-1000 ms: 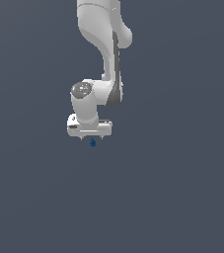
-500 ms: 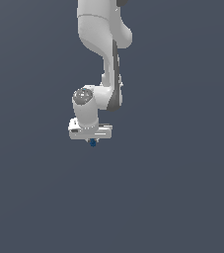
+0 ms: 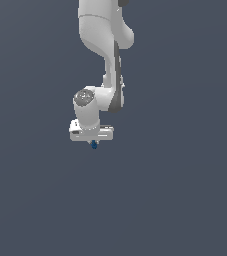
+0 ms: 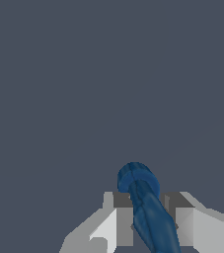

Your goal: Pick up the object and move it to a goal position.

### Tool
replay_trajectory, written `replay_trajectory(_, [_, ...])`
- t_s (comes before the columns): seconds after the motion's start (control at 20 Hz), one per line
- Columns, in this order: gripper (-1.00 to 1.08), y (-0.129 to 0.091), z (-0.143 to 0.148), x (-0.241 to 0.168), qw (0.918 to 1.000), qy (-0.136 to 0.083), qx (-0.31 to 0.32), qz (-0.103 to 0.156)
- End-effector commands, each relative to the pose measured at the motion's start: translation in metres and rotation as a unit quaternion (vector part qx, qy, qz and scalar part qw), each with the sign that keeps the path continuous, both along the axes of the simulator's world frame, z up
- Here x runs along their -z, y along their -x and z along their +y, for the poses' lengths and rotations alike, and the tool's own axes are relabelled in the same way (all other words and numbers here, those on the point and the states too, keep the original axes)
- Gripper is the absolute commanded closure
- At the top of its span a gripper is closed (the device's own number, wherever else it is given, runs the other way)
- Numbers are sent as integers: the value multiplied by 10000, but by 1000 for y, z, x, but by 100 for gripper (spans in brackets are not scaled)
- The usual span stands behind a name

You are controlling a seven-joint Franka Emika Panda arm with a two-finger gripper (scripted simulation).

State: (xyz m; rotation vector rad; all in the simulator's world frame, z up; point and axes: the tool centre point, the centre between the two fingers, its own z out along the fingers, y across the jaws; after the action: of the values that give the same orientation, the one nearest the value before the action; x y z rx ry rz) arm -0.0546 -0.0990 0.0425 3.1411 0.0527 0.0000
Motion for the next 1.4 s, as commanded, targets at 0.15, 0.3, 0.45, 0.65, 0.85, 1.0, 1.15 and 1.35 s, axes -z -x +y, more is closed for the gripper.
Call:
replay_trajectory(0.15, [108,1,4,-5,10000,0,0,0])
replay_trajectory(0.3, [108,3,10,-13,10000,0,0,0])
replay_trajectory(0.45, [108,6,19,-26,10000,0,0,0])
replay_trajectory(0.65, [108,12,36,-48,10000,0,0,0])
replay_trajectory(0.85, [108,19,59,-79,10000,3,-2,-1])
replay_trajectory(1.0, [108,25,79,-106,10000,6,-2,0])
replay_trajectory(1.15, [108,32,101,-135,10000,13,-2,0])
replay_trajectory(1.35, [108,41,131,-176,10000,17,-2,0])
